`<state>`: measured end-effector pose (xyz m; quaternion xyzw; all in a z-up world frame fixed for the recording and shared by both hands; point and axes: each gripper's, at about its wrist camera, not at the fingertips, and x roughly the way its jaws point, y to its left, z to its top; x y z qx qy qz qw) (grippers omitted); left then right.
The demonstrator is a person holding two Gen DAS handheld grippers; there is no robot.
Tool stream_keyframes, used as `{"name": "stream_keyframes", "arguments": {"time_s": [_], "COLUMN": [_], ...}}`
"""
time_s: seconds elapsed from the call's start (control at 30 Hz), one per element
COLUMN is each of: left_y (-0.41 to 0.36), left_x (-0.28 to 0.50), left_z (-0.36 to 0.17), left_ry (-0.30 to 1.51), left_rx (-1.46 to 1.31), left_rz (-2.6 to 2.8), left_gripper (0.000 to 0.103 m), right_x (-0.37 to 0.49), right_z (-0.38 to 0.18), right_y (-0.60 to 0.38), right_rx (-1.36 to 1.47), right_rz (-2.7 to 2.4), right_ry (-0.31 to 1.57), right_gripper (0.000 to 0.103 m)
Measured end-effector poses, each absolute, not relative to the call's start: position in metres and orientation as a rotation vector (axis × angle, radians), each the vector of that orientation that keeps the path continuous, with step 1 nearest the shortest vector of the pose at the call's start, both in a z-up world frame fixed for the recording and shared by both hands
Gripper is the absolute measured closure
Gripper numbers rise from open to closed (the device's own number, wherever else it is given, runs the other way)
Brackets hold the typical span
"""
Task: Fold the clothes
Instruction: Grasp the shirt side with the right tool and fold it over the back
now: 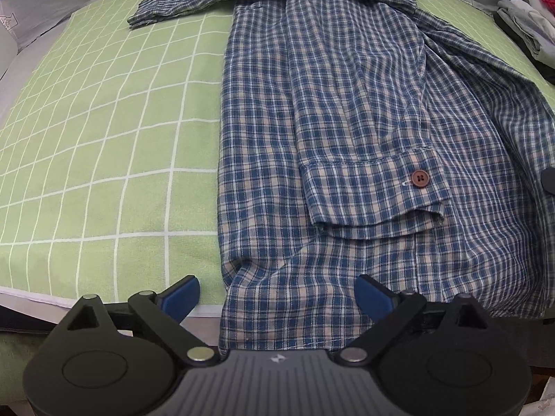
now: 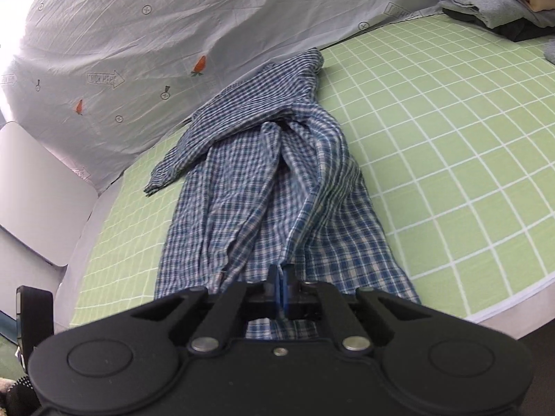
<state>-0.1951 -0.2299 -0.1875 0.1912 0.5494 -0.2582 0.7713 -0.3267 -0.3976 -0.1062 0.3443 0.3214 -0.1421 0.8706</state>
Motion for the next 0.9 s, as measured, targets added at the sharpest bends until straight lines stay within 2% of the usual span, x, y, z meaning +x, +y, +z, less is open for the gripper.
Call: {"name": "stream_keyframes", "arguments": {"time_s": [0.17,0.3,0.47,0.57,0.6,0.67,0.73,0.9], "left_y": [-0.229,-0.230,-0.227,-0.226,-0.225,-0.222,-0.219,-0.218], "left_x": [-0.199,-0.202,-0.202,-0.203,-0.203,-0.201,-0.196,-0.164], "left_z": [-0.187,-0.187,-0.191,-0.191,-0.191,-0.189,-0.184,-0.168], "left_ry": [1.178,1.169,1.158,1.154,1.156,1.169,1.170,1.147], "left_rx": [0.418,0.418,0.421,0.423,0.421,0.405,0.374,0.303], "left_rz": [-0.573,-0.578,-0.589,-0.596,-0.596,-0.588,-0.573,-0.478], "left_gripper": [0.006,0.003,0.000,0.000,0.000,0.000,0.000,0.000], "right_x": [-0.301,-0.289,-0.293,-0.298,-0.300,-0.303,-0.305,-0.300], "right_z": [-0.110,-0.137,-0.160,-0.156,-0.153,-0.144,-0.132,-0.106], "right_y": [-0.366,-0.353,-0.352,-0.353,-0.354,-0.356,-0.361,-0.383], "right_rx": [0.712,0.755,0.831,0.858,0.857,0.851,0.823,0.700], "right_rz": [-0.215,-0.233,-0.283,-0.286,-0.290,-0.298,-0.315,-0.377], "right_ry": [0.687,0.755,0.802,0.794,0.787,0.763,0.739,0.686], "right_gripper": [0.101,0.101,0.095,0.078,0.069,0.057,0.035,0.015]}}
